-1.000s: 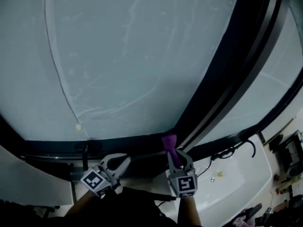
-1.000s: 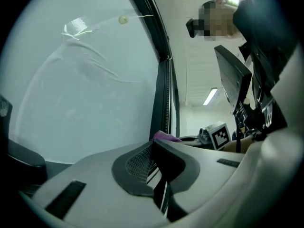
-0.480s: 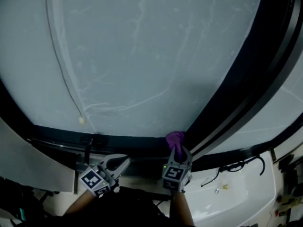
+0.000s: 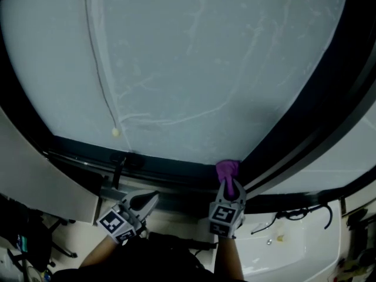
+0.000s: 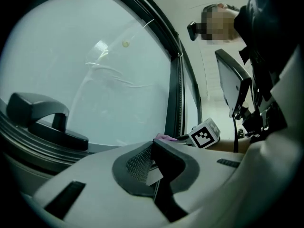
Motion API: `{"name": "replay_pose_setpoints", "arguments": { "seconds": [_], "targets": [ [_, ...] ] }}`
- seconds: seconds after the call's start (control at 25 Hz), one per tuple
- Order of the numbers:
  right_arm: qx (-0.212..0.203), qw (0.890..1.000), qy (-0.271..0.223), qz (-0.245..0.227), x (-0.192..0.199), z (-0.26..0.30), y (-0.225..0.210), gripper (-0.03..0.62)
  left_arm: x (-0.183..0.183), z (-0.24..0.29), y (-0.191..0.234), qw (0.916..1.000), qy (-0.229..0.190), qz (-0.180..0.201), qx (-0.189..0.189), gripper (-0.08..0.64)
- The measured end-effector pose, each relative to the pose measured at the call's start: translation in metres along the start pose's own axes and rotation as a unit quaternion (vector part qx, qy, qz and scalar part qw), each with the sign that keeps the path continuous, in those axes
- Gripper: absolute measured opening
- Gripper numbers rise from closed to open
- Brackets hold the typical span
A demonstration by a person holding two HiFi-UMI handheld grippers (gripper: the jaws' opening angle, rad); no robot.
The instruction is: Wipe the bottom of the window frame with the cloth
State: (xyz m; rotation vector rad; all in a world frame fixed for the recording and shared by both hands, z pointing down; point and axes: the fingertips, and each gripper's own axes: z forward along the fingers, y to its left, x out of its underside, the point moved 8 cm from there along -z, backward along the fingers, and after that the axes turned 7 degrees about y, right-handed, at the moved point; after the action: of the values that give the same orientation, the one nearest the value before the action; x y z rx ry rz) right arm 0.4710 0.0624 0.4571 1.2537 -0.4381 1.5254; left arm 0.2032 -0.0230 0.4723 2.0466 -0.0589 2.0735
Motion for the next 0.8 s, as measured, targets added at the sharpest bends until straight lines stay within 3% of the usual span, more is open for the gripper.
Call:
{"name": "replay_pose_setpoints", "arguments": {
  "seconds": [0.28,0.8],
  "targets": [
    [-0.009,1.000,0.003,-0.009,0.000,0.001,0.006,0.064,0.010,-0.029,0.000,0.9994,-0.006,-0.011,-0.032,0.000],
    [-0.019,1.000,0.024,0.000,-0.012,0.004,0.033,0.064,-0.002,-0.093,0.031,0.9987,-0.025,0.006,-0.045,0.000]
  ]
}}
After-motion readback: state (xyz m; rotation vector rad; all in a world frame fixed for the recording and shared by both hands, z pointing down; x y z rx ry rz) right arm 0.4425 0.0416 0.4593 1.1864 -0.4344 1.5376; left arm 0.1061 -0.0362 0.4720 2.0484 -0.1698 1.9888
